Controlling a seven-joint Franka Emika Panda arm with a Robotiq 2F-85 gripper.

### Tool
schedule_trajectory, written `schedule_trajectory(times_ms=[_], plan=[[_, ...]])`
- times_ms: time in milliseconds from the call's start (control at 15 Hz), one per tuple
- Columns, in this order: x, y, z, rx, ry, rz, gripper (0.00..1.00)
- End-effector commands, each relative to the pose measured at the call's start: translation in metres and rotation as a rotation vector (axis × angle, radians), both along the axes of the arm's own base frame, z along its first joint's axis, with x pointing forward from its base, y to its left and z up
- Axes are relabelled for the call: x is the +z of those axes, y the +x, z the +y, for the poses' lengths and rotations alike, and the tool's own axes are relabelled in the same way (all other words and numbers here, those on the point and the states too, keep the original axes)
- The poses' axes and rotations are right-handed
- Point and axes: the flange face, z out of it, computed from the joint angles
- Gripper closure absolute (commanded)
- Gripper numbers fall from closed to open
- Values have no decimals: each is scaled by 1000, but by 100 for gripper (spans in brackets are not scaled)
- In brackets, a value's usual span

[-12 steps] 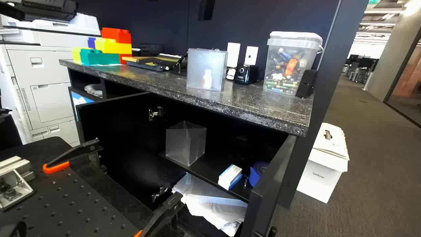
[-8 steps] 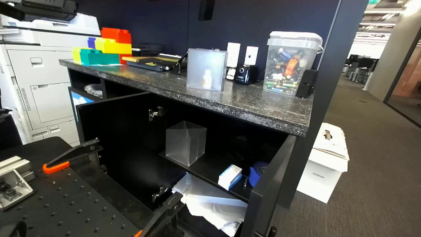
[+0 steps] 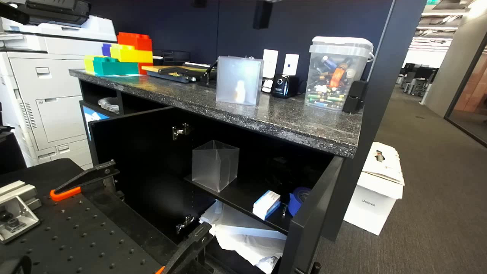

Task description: Close the right cabinet door

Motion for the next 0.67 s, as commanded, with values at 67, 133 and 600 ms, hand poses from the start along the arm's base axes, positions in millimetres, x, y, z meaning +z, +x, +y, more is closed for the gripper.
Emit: schedule_trajectory(times_ms=[67,133,600], plan=[[-30,52,-61,-171,-81,62,0],[-40,60,-73,-208,-96,73,0],[-144,138,-133,-428,-244,201,0]])
